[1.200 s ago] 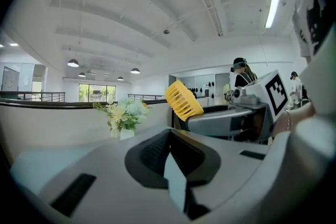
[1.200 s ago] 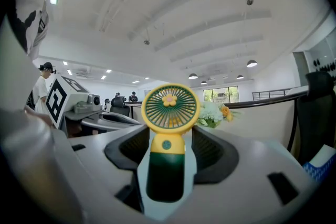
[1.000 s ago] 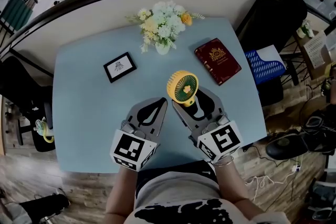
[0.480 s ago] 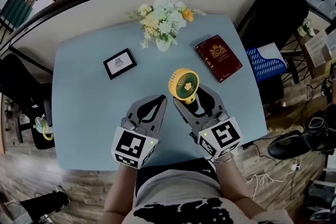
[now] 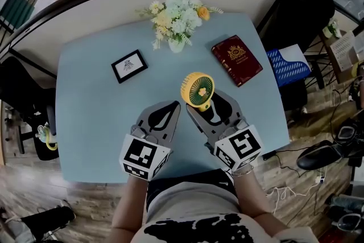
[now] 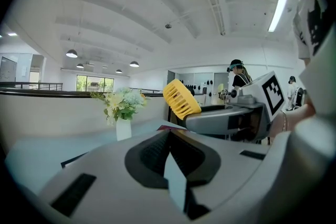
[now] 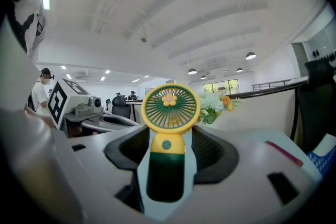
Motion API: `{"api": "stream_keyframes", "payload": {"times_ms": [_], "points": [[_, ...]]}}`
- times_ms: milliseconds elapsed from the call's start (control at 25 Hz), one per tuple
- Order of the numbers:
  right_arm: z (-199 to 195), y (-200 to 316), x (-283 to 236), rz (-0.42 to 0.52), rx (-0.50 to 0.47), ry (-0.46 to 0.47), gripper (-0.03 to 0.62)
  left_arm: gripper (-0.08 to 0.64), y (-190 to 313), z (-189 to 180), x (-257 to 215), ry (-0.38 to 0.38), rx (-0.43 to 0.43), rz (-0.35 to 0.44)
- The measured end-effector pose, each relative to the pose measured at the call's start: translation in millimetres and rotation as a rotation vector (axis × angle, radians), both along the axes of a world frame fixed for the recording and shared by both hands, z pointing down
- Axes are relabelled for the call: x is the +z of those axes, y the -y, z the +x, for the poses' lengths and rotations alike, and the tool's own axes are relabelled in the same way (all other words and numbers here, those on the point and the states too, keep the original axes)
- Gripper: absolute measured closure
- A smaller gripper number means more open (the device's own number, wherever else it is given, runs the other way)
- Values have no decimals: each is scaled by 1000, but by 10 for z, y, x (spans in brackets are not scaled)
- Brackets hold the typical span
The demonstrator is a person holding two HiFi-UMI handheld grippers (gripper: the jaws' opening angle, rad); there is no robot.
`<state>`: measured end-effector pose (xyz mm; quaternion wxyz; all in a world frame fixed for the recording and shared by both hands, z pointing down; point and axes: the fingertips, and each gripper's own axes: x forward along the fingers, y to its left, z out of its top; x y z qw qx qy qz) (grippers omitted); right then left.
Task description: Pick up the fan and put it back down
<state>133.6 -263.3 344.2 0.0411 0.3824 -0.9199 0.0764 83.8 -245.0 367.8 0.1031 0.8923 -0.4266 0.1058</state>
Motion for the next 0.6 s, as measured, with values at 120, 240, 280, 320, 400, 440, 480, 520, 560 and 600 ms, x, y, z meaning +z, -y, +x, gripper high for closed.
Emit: {"api": "stream_keyframes", "payload": {"times_ms": [120, 240, 280, 320, 400, 440, 480, 520, 560, 600], "points": [[-5, -7, 10, -1, -2, 0, 334, 549, -3, -27, 12, -1, -9, -2], [-12, -14, 12, -1, -3, 2, 334, 549, -7, -39, 33, 8, -12, -4], [-14, -17, 12, -1, -3, 2, 334, 549, -10, -41, 43, 13, -13, -5], [-16, -20, 13, -1, -3, 2, 334, 549, -13, -42, 48, 16, -13, -5], [-15, -20, 18, -1, -2, 1, 334, 549, -13, -40, 49, 16, -13, -3], [-13, -18, 21, 0, 0, 1, 334, 549, -11, -38, 50, 15, -13, -2], [-12, -17, 22, 0, 2, 1, 335, 549, -10, -36, 52, 14, -12, -3], [-11, -16, 21, 1, 3, 1, 334, 549, -9, -33, 53, 10, -11, -6], [-9, -15, 20, 3, 5, 1, 334, 549, -9, -30, 53, 4, -9, -9], [-6, -14, 20, 3, 6, 0, 334, 549, -8, -27, 52, -2, -8, -11]]}}
